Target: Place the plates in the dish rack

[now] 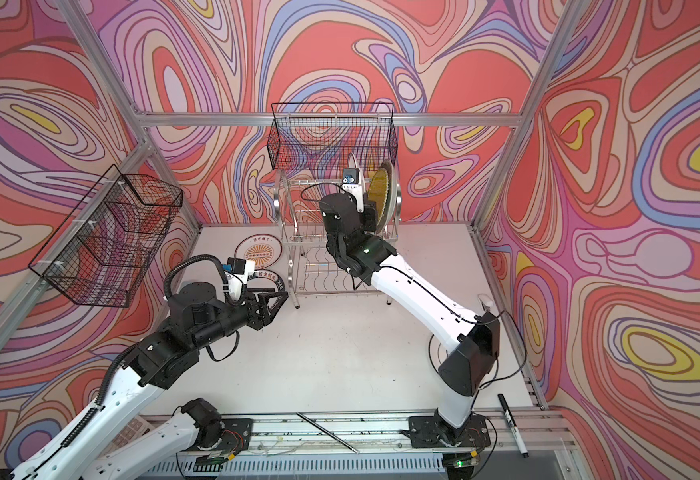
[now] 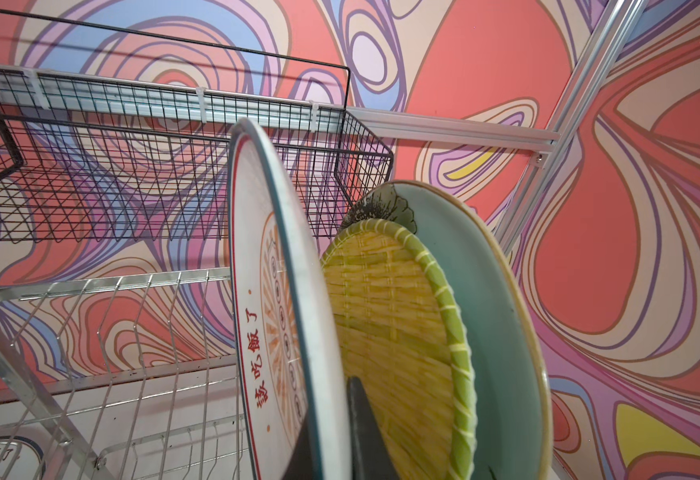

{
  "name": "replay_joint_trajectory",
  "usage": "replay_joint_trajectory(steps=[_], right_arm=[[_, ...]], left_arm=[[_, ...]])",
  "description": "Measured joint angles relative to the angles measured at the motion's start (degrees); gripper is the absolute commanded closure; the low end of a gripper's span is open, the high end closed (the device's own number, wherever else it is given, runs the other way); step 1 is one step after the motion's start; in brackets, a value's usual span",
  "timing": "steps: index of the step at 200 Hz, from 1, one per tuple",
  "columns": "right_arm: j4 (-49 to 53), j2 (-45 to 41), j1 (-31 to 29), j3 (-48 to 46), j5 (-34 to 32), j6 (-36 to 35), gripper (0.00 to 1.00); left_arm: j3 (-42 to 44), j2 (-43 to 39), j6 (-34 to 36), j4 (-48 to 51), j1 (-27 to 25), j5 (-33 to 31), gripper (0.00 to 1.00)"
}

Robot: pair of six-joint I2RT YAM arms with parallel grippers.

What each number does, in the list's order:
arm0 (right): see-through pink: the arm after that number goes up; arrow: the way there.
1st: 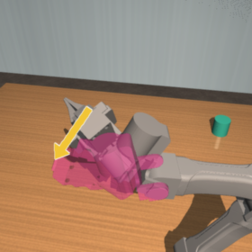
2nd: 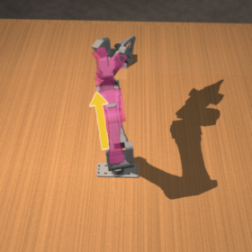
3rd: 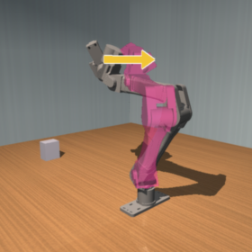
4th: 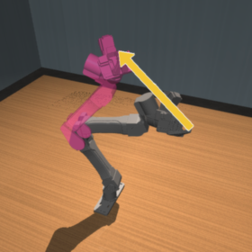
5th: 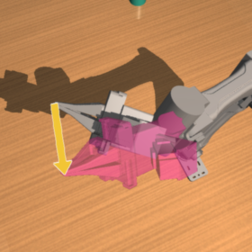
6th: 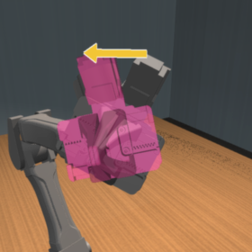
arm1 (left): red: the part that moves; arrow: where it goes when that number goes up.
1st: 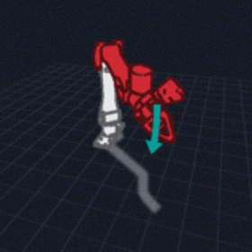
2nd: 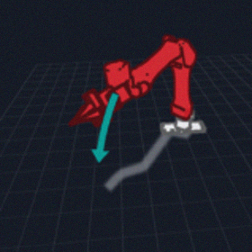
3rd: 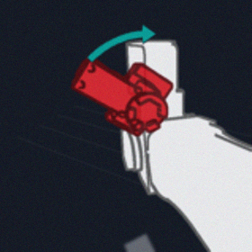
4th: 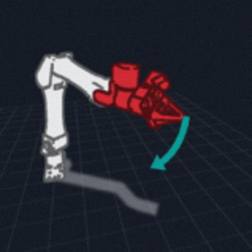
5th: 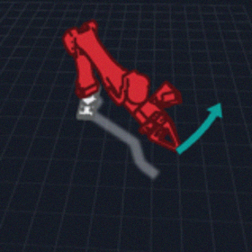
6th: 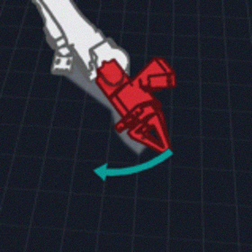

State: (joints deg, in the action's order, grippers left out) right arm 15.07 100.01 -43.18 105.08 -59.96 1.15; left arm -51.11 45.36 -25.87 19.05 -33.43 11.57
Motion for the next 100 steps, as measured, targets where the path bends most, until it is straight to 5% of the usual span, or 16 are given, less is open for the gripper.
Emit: replay_joint_trajectory(steps=[100], right_arm=[[2.0,2.5,-0.8,2.3,-1.1,0.0,1.00]], left_arm=[[0.0,0.0,0.4,0.0,0.0,0.0,0.45]])
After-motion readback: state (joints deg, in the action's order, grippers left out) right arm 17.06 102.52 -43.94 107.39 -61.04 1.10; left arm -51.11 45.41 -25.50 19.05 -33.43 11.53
